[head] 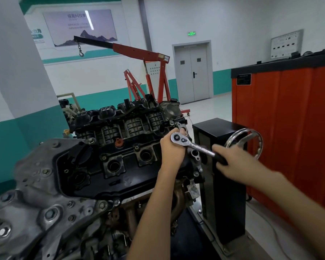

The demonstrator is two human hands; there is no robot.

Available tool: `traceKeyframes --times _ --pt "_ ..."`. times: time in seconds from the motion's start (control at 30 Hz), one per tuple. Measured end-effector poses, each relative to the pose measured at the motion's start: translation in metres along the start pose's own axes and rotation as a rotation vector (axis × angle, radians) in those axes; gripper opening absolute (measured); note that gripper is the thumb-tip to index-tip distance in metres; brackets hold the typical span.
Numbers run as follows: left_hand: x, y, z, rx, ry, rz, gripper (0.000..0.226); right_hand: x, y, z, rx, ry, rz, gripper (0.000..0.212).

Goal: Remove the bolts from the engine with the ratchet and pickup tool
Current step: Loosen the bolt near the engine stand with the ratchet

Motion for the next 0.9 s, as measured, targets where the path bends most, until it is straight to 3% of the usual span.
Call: traceKeyframes --times 0.17,0.3,0.37,0.47,0.57,0.67,0.73,0.83,0.9 --pt "0.012 0.008 -0.004 0.043 0.012 -0.031 0.052 0.073 0.050 0.048 0.279 -0.800 -0.110 0.016" --pt "0.010 0.003 -0.005 0.055 -0.020 0.034 0.053 0.083 0.046 0.068 0.292 -0.884 -0.144 0.018" --pt "0.013 0.000 -0.005 0.061 -0.083 0.172 0.053 0.070 0.044 0.051 0.213 -0.798 -0.087 0.017" --pt "0.018 0.001 -0.003 0.036 -0.124 0.266 0.047 0.036 0.030 0.007 0.076 -0.431 0.058 0.020" --pt "0.021 0.000 -0.004 0.033 -0.121 0.282 0.036 -0.010 -0.006 -0.017 -0.077 0.097 0.094 0.014" --pt "0.009 0.001 -0.002 0.007 -0.068 0.171 0.043 -0.021 -0.017 -0.008 -0.101 0.246 0.031 0.019" --pt "0.003 0.004 -0.003 -0.002 -0.030 0.077 0.049 -0.002 0.003 -0.001 -0.006 0.065 -0.016 0.025" --pt "0.009 0.010 -0.004 0.003 0.026 0.004 0.050 0.049 0.043 0.026 0.176 -0.524 -0.024 0.028" --pt "0.010 0.012 -0.007 0.030 0.025 -0.026 0.051 0.074 0.049 0.049 0.273 -0.757 -0.089 0.021"
Point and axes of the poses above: each hand's wrist, its own y-axis away from the middle knuckle, its own x-axis out of the palm, z = x × y, the point moved 10 cm from there along -y, towards the middle knuckle, and after that the axes turned 4 degrees about y, right-handed, at the moved point
